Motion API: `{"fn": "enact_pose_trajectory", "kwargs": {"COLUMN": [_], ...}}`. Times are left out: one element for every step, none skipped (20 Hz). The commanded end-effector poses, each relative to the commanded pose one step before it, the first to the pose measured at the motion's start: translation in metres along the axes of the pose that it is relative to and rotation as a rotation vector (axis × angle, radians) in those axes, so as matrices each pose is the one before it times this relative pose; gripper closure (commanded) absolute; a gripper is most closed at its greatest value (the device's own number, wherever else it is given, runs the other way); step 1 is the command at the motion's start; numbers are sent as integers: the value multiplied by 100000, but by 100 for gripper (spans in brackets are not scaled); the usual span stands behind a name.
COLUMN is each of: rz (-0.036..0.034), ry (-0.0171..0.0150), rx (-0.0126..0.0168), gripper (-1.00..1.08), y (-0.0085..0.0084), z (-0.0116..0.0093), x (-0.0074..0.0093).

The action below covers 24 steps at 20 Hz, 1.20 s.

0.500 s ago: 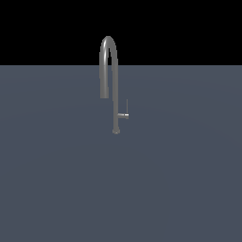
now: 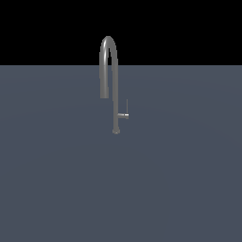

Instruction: Turn on the faucet by rotating a designated handle.

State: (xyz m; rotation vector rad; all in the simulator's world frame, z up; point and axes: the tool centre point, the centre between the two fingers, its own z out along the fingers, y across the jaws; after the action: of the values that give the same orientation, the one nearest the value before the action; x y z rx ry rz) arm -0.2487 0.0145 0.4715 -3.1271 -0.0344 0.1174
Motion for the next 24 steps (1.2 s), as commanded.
{"fn": "enact_pose_trajectory", "kwargs": {"rz": [1477, 759, 835, 912, 990, 1070, 1151, 1232, 1316, 1401, 1477, 1528, 1540, 1551, 1562, 1573, 1584, 1595, 1605, 1616, 1626, 1635, 1645, 1655], "ry": [-1228, -615, -677, -739, -803, -867, -932, -998, -1066, -1135, -1197, -1238, -1247, -1257, -1266, -1276, -1285, -1294, -1303, -1312, -1321, -1330, -1339, -1348], "rx": [1508, 781, 860, 939, 1020, 1102, 1186, 1270, 1357, 1446, 1525, 1578, 1592, 1606, 1619, 1633, 1646, 1660, 1673, 1687, 1700, 1713, 1727, 1740], "gripper": [108, 108, 108, 108, 108, 108, 108, 108, 108, 108, 108, 108, 108, 108, 108, 108, 108, 108, 108, 108, 108, 108, 108, 108], "y": [-84, -46, -50, -55, -59, -64, -68, -73, -78, -83, -88, -90, -91, -91, -92, -93, -93, -94, -95, -95, -96, -97, -97, -98], "z": [65, 25, 28, 31, 33, 36, 38, 41, 44, 46, 48, 50, 50, 50, 50, 50, 50, 49, 49, 49, 49, 49, 49, 49], "x": [581, 299, 329, 359, 390, 422, 454, 486, 519, 553, 583, 603, 608, 613, 618, 623, 628, 632, 637, 641, 646, 650, 654, 659]}}
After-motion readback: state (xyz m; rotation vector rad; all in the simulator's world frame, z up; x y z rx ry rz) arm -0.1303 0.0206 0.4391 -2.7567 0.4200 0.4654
